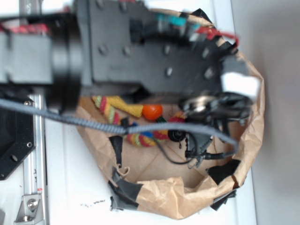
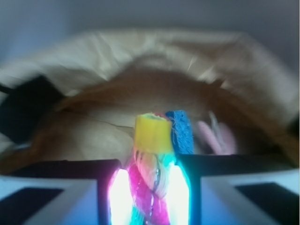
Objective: Grab the multicolored rope.
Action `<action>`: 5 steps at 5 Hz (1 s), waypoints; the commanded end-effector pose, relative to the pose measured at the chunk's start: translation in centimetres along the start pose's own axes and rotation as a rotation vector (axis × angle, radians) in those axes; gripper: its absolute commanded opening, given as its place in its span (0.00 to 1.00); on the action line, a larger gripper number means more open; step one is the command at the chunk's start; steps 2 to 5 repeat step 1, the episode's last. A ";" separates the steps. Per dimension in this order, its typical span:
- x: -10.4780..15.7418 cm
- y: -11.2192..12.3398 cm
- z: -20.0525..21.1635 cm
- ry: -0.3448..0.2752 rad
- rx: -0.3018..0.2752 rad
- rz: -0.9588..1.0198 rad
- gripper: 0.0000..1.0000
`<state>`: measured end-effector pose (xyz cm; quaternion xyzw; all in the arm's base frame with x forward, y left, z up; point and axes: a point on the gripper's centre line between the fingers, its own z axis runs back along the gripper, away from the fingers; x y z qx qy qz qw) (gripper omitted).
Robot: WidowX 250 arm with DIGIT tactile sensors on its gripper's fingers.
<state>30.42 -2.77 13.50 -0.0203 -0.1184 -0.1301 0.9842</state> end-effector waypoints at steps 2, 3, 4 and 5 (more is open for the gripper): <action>0.4 0.4 6.2 -0.004 -0.019 0.041 0.00; 0.4 0.4 6.2 -0.004 -0.019 0.041 0.00; 0.4 0.4 6.2 -0.004 -0.019 0.041 0.00; 0.4 0.4 6.2 -0.004 -0.019 0.041 0.00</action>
